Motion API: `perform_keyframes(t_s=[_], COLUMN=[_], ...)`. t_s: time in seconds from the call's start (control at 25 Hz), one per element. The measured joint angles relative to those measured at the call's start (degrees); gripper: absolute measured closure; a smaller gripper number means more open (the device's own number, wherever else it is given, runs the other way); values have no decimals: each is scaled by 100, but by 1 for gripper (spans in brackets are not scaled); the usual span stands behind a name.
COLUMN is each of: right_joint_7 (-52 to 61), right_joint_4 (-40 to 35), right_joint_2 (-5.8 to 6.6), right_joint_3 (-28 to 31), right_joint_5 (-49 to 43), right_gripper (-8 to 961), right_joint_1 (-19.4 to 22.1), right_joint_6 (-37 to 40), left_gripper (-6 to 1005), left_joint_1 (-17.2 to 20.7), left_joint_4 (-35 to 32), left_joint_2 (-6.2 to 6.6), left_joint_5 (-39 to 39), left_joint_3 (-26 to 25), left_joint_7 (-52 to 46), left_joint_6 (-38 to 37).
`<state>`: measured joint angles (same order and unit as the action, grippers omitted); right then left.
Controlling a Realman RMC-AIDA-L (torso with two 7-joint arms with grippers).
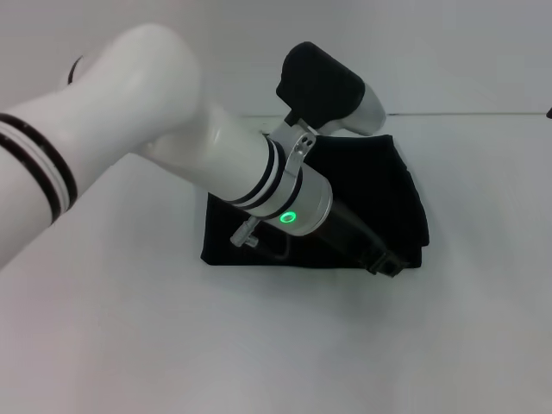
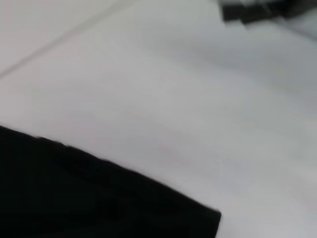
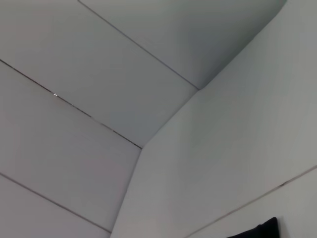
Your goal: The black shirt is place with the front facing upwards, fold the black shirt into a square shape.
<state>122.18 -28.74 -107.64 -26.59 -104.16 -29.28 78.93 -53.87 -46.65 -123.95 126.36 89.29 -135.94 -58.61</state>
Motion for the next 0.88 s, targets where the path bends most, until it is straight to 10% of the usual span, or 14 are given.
perform_keyframes(t_s=[0.16, 0.32, 0.6, 0.88], right_joint_7=[63, 399, 1503, 2014], right_joint_4=[-1, -61, -151, -683], right_joint_2=[53, 178, 423, 12], right_joint_3=[-80, -344, -1138, -2061], right_joint_5=[-98, -660, -2096, -3388], right_gripper=[10, 10, 11, 11], right_joint_1=[-46, -258, -1273, -2488], right_joint_6=[32, 47, 71, -311], left_gripper=[609, 447, 230, 186], left_joint_1=[639, 1396, 1580, 1933], left_joint_4=[-777, -1244, -227, -15], left_joint_2=[2, 50, 684, 877], left_joint_5=[95, -597, -933, -976], left_joint_3=[-587, -2534, -4926, -5567], left_joint_7=[-422, -509, -991, -860], left_joint_6=[-355, -1126, -2259, -2315])
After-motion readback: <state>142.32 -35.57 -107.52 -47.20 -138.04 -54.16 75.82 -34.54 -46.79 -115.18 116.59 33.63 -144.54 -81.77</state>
